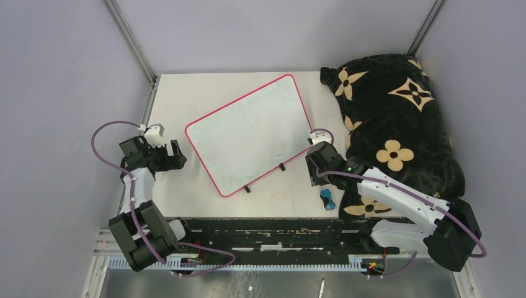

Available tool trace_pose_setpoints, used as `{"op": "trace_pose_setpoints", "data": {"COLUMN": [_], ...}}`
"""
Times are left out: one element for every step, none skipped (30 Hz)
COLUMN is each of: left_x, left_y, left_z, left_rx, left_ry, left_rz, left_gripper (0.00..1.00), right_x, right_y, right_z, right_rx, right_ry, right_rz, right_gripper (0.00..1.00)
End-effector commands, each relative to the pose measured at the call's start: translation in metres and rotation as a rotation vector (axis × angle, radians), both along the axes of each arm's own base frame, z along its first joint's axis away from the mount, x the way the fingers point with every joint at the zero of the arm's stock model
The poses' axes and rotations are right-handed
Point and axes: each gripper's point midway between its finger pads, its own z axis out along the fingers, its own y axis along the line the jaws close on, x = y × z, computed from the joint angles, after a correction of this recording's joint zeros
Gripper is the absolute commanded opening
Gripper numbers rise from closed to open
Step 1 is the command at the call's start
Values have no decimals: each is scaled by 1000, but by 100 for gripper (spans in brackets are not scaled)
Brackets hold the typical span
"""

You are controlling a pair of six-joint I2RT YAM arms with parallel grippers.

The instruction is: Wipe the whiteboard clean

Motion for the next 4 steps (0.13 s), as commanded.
{"op": "trace_pose_setpoints", "data": {"left_x": [7, 6, 6, 6], "left_y": [0, -1, -1, -1], "left_z": [14, 14, 16, 16], "left_rx": [36, 36, 37, 38], "left_ry": [-72, -75, -79, -82], "left_rz": [-43, -44, -46, -47], "left_gripper": [99, 99, 99, 99], "right_x": [5, 5, 5, 6], "right_y": [6, 4, 0, -5], "right_z": [11, 12, 13, 15], "right_rx": [78, 77, 69, 56], "right_ry": [-74, -81, -89, -99], "right_rz": [15, 3, -14, -33], "right_gripper": [50, 50, 50, 51]}}
